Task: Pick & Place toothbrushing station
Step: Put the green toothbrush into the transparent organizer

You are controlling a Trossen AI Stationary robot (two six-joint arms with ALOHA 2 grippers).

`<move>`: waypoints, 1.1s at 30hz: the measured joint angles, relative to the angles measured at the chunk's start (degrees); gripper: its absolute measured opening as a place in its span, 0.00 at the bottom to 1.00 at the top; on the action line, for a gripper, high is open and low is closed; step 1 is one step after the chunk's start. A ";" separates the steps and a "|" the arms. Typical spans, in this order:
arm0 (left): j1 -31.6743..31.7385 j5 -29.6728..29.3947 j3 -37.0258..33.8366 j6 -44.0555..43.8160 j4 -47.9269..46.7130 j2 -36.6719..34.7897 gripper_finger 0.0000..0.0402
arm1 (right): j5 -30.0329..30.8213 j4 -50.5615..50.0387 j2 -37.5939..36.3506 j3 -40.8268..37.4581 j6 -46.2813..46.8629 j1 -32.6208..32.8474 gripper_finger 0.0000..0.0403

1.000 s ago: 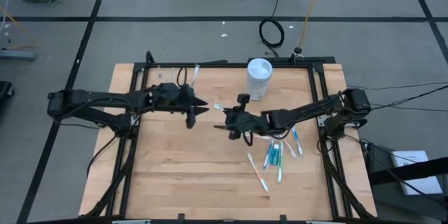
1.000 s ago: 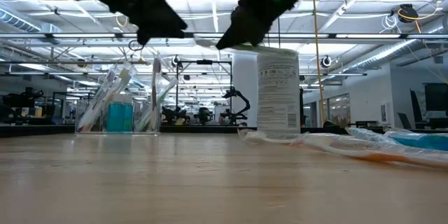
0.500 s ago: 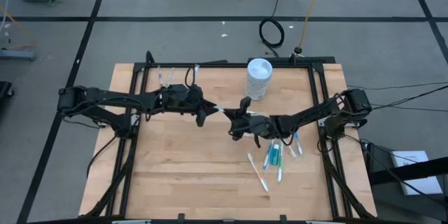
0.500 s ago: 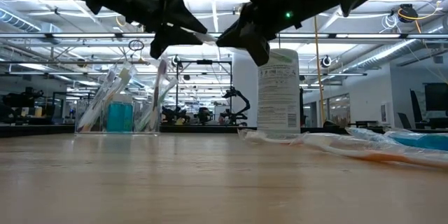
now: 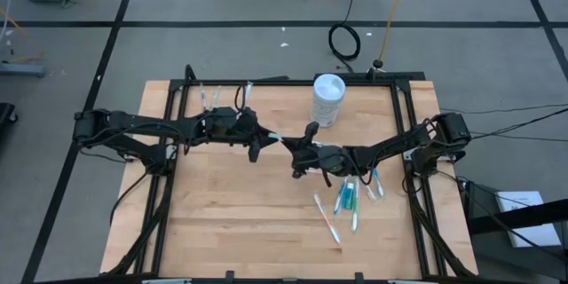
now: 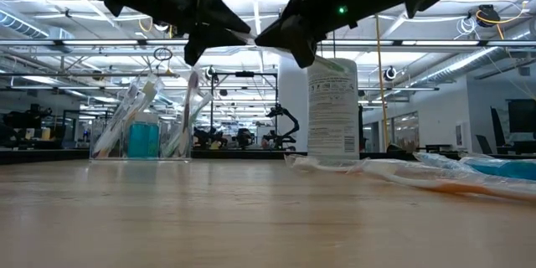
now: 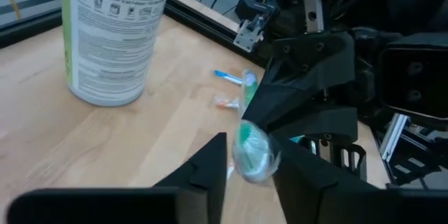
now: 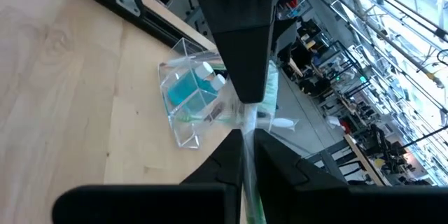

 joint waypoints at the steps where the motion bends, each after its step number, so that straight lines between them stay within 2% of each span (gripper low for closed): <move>1: 0.00 0.06 0.00 0.40 0.02 0.00 0.24 | 0.02 -0.07 0.00 0.00 0.00 0.00 0.04; 8: 0.00 0.14 0.00 1.47 0.18 -0.02 0.08 | 0.13 -0.30 0.02 -0.02 0.01 -0.02 0.07; 14: 0.02 -0.03 0.00 1.73 -0.15 -0.02 0.09 | 0.04 -0.18 0.01 0.00 1.30 0.57 0.14; 18: 0.02 0.00 0.00 1.97 -0.17 -0.08 0.07 | 0.39 -0.06 0.00 0.00 -1.12 1.87 0.20; 23: 0.00 0.02 -0.02 3.47 -0.63 -2.40 0.04 | 0.80 -0.21 -0.85 0.00 -3.85 3.96 0.28; 25: 0.00 -0.02 0.07 4.33 -2.65 -4.32 0.05 | 2.77 0.73 -1.66 0.00 -4.57 4.92 0.29; 27: -0.12 -0.65 1.70 5.08 -7.48 -6.35 0.05 | 6.54 0.29 -3.44 0.02 -4.55 6.18 0.31; 29: -0.62 -2.95 4.71 6.93 -16.17 -8.16 0.05 | 10.45 0.19 -5.41 0.05 -4.52 7.27 0.31; 33: -3.03 -13.62 15.43 10.57 -37.79 -9.46 0.05 | 16.15 -2.76 -8.99 0.09 -2.40 9.50 0.30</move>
